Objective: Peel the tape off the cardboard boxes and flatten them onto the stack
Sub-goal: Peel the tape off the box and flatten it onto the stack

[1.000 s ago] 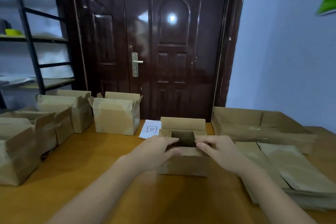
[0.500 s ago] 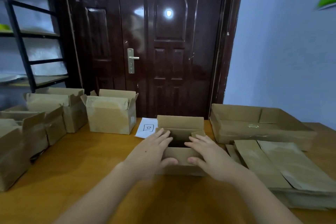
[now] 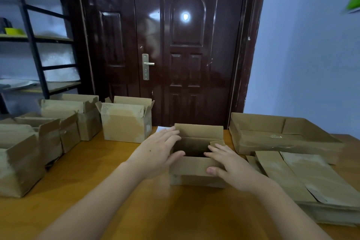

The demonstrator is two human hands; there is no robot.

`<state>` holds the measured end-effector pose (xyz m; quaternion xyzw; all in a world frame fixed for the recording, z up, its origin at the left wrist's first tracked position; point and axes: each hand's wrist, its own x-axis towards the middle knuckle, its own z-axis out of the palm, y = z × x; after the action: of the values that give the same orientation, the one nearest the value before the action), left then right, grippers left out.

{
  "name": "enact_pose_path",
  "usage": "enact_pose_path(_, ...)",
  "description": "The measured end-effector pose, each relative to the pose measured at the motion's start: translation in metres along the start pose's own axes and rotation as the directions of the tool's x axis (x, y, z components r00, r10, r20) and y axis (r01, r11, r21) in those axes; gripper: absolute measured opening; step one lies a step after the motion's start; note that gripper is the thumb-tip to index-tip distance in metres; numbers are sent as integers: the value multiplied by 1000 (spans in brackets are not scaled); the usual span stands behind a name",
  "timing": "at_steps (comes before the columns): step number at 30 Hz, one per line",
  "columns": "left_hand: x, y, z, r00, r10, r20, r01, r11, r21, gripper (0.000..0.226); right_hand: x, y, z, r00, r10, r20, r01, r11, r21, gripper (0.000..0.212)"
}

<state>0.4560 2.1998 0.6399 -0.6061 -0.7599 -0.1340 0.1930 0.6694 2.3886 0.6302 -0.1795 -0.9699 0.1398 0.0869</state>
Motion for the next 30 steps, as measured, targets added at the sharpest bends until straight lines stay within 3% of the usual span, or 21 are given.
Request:
enact_pose_path(4,-22,-12,3,987,-156,-49,156,988,12,81,1,3,1,1000,-23,-2,23,999,42,54)
enact_pose_path(8,-31,-6,17,944,-251,213,273,958,-81,89,1,4,1,1000,-25,1,25,998,62,50)
enact_pose_path(11,-20,0,22,926,-313,211,342,933,-114,79,2,3,-2,999,-27,21,25,998,66,47)
enact_pose_path(14,-5,4,18,940,-310,140,326,939,-110,75,2,3,-5,998,-49,41,46,997,67,44)
enact_pose_path(19,16,15,18,939,-208,273,208,978,29,107,2,7,-6,994,-93,54,89,994,67,42)
enact_pose_path(25,17,21,34,901,-287,324,348,926,-148,112,8,4,-14,995,-78,58,77,997,24,46)
enact_pose_path(30,20,19,34,901,-295,318,348,929,-126,117,17,-15,-17,995,-99,25,102,988,-113,53)
